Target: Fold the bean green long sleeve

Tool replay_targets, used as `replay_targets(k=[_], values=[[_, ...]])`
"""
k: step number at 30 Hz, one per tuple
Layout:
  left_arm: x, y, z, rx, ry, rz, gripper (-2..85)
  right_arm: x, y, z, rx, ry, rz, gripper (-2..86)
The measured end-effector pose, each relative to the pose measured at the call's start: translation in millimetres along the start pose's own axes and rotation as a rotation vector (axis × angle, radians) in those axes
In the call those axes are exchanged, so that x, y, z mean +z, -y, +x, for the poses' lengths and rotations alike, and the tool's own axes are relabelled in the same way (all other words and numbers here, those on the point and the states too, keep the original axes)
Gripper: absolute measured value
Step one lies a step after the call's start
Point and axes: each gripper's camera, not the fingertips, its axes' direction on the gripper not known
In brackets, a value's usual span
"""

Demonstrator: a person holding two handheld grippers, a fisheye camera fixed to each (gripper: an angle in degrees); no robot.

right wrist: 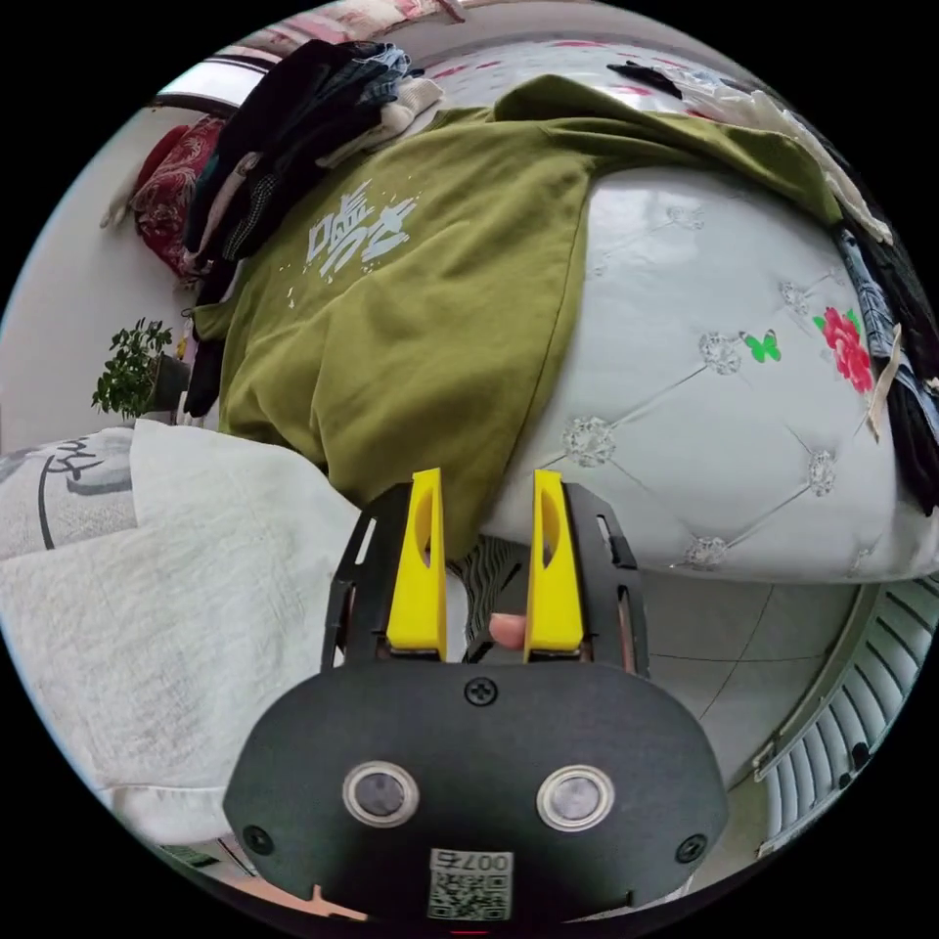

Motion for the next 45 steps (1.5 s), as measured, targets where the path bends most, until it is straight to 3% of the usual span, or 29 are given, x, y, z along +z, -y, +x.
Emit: replay_targets(k=[2,4,6,10,14,16,20,22,29,36,41,45], values=[[-2.2,3.6,4.4,0.075,0.087,-0.045,4.6,22.8,0.0,-7.9,-0.012,0.030,-0.064,6.1],[-6.4,5.7,6.2,0.146,0.056,-0.073,1.0,32.2,-6.8,-26.0,-0.079,-0.143,-0.070,3.3],[-16.1,2.9,7.2,0.187,0.083,-0.090,0.1,34.3,-12.9,-34.7,-0.159,-0.106,-0.122,1.8],[-61.3,-30.4,-6.5,0.227,0.083,-0.032,-0.2,6.6,-59.0,-49.2,-0.269,-0.251,-0.028,0.7],[-26.6,-74.9,-48.0,0.106,0.039,-0.119,1.6,48.1,-94.6,-31.5,-0.202,-0.282,-0.101,0.9],[-34.7,-93.2,-70.9,-0.006,0.001,-0.066,3.5,61.4,-103.4,-27.7,-0.070,-0.265,-0.116,1.6],[-88.2,-116.1,-115.4,-0.100,-0.049,0.102,6.2,29.7,-120.3,-76.3,-0.134,-0.405,0.111,2.6],[-104.2,-111.3,-137.2,-0.144,-0.071,0.147,7.2,36.1,-112.2,-119.0,-0.265,-0.506,0.145,2.8],[-136.7,-42.7,-208.3,-0.293,-0.257,0.329,10.1,134.2,-39.5,-243.3,-0.500,-0.576,0.089,2.1],[-144.0,44.6,-250.6,-0.348,-0.264,0.377,11.3,261.0,-21.3,-324.3,-0.718,-1.002,-0.133,0.0],[-134.3,94.8,-278.4,-0.468,-0.290,0.412,9.4,265.4,-22.2,-330.4,-0.718,-0.982,-0.167,-0.3],[-121.1,104.0,-278.9,-0.647,-0.361,0.379,0.9,261.8,-12.2,-331.4,-0.660,-0.942,-0.212,-0.3]])
